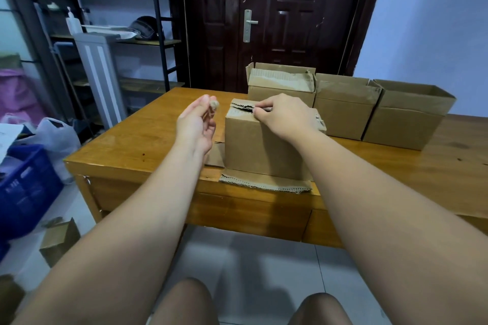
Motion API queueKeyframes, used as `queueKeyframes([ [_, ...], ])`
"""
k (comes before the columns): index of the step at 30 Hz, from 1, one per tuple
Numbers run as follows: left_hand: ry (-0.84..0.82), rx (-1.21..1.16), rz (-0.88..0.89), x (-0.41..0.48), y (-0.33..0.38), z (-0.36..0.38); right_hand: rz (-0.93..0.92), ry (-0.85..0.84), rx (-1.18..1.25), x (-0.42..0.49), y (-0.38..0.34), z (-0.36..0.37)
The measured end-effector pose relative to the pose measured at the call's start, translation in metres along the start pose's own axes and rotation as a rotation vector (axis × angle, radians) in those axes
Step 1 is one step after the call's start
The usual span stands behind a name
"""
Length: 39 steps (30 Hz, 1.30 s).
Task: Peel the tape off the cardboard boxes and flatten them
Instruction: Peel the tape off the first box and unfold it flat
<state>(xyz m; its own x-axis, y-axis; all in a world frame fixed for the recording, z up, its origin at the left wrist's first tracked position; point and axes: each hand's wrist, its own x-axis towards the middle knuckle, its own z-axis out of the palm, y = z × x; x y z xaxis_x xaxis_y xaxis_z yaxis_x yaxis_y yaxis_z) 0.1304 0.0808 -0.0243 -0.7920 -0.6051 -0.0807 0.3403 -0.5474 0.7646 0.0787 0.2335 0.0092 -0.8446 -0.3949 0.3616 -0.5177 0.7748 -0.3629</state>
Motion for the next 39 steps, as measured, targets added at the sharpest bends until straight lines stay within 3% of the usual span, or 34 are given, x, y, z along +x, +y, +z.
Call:
queueKeyframes([
  [3, 0.147, -0.209, -0.102, 0.006, 0.005, 0.003, -0.002, -0.006, -0.001, -0.002, 0.000, -0.002],
  [6, 0.257, -0.159, -0.156, 0.011, 0.008, 0.005, -0.006, -0.007, -0.004, -0.002, 0.000, -0.002],
  [9, 0.312, -0.041, -0.066, 0.018, 0.016, 0.006, -0.005, -0.002, -0.005, -0.003, 0.000, -0.003],
  [11, 0.366, 0.004, 0.090, 0.018, 0.025, 0.012, -0.002, -0.003, -0.005, -0.003, 0.000, -0.002],
  [13, 0.244, 0.253, 0.227, 0.014, 0.029, 0.027, 0.004, -0.010, 0.005, -0.002, 0.000, -0.002],
  [16, -0.103, 0.525, 0.252, 0.000, 0.023, 0.058, 0.036, -0.034, 0.092, -0.001, 0.001, -0.004],
  [19, -0.293, 0.554, 0.228, -0.010, 0.012, 0.080, 0.093, -0.052, 0.278, 0.000, 0.002, -0.012],
  [23, -0.336, 0.498, 0.151, -0.011, -0.006, 0.092, 0.219, -0.035, 0.695, 0.001, 0.008, -0.025],
  [26, -0.370, 0.609, 0.207, -0.011, -0.015, 0.096, 0.255, -0.033, 0.886, 0.002, 0.016, -0.031],
  [34, -0.550, 0.829, 0.328, -0.016, -0.017, 0.096, 0.247, 0.047, 1.035, 0.015, 0.028, -0.016],
  [39, -0.680, 0.906, 0.271, -0.017, -0.018, 0.093, 0.202, 0.034, 0.838, 0.012, 0.022, -0.013],
])
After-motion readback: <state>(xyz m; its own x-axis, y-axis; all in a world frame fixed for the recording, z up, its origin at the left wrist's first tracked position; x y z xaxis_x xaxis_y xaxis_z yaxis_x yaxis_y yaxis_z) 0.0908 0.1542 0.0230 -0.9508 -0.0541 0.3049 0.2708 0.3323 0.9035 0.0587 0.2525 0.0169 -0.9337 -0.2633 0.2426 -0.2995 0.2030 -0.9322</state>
